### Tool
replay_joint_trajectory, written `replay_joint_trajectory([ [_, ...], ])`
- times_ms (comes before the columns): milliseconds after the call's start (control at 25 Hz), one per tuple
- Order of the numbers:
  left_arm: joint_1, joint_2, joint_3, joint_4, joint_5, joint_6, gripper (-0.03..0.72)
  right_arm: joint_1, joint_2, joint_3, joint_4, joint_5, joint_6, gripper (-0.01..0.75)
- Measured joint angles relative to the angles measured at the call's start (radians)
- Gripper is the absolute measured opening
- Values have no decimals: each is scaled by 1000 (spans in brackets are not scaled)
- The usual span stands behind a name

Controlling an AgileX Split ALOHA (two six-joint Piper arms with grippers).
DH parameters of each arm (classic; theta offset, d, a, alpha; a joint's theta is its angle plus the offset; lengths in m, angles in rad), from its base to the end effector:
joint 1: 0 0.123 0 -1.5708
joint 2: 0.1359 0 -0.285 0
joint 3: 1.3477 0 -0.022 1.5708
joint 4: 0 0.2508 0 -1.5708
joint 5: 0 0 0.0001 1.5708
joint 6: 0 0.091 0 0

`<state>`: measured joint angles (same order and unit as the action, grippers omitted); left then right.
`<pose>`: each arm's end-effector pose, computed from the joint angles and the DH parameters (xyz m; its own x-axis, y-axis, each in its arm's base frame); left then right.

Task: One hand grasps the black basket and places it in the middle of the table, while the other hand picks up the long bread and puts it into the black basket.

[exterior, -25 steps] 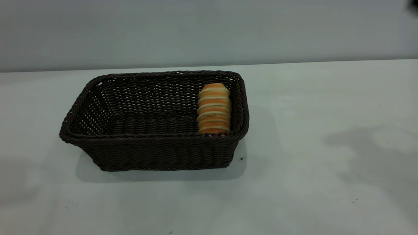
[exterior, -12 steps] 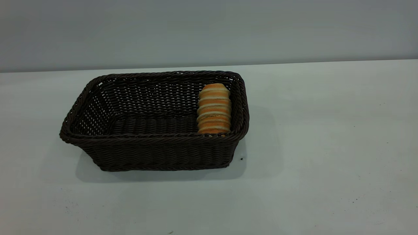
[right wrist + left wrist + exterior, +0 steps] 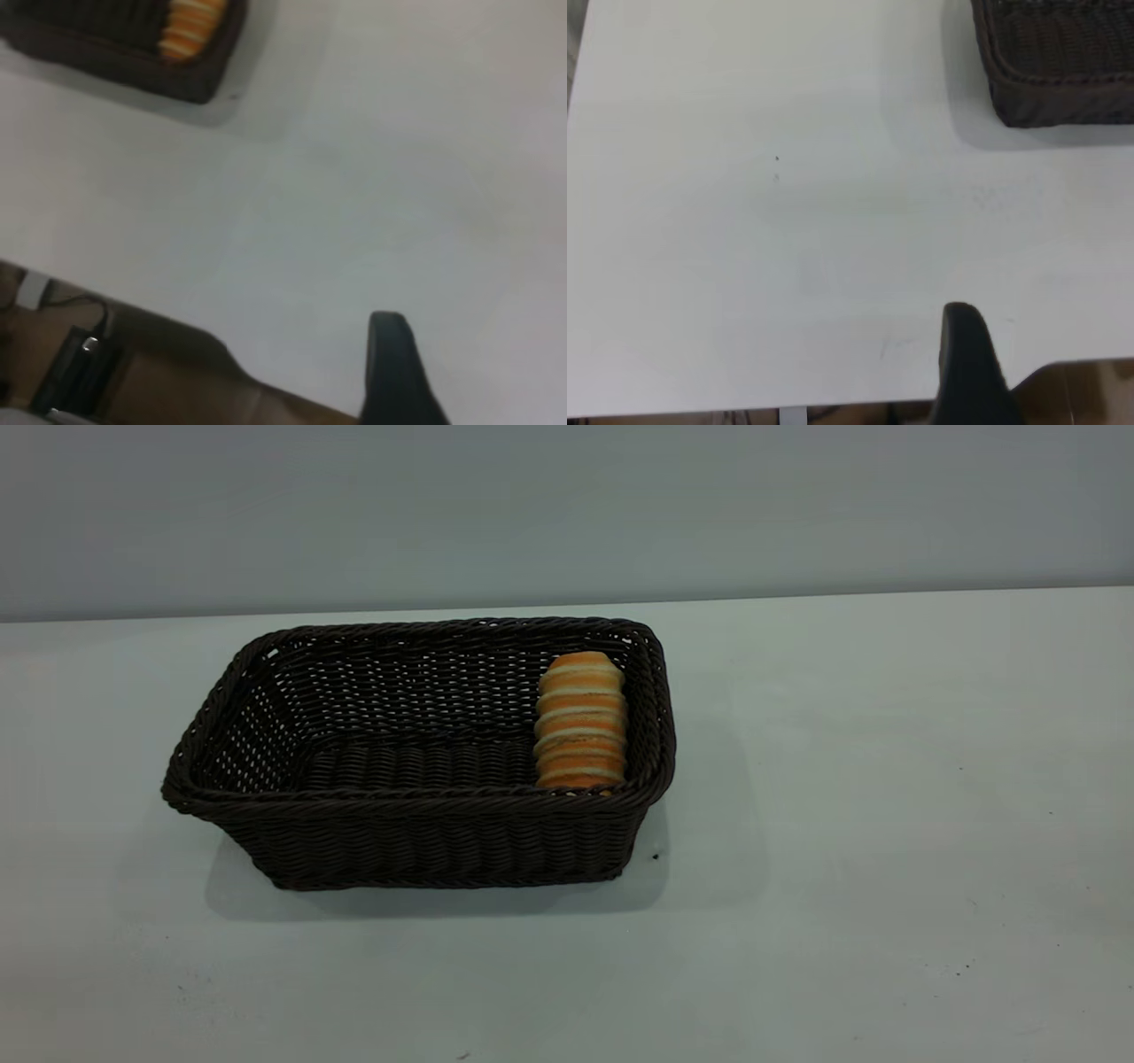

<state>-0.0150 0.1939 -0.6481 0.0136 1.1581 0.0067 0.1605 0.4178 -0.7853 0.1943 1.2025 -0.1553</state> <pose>0.0081 0.0010 0.3107 -0.5782 0.0208 -0.8157 0.0119 0.9998 0.0171 0.0361 0.0225 0.3423 -0.6399 -0.1878 -0.7452 -0.3436 0.9373 0.0589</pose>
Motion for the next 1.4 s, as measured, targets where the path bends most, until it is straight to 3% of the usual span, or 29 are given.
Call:
replay_joint_trajectory([
  [320, 0, -147, 122, -19, 0, -50, 519, 0, -170, 122, -13, -49, -15, 448],
  [680, 0, -152, 159, -41, -19, -52, 519, 0, -313, 280, -107, -101, 11, 448],
  [1400, 0, -152, 161, -44, -23, -52, 519, 0, -329, 309, -106, -87, 36, 448],
])
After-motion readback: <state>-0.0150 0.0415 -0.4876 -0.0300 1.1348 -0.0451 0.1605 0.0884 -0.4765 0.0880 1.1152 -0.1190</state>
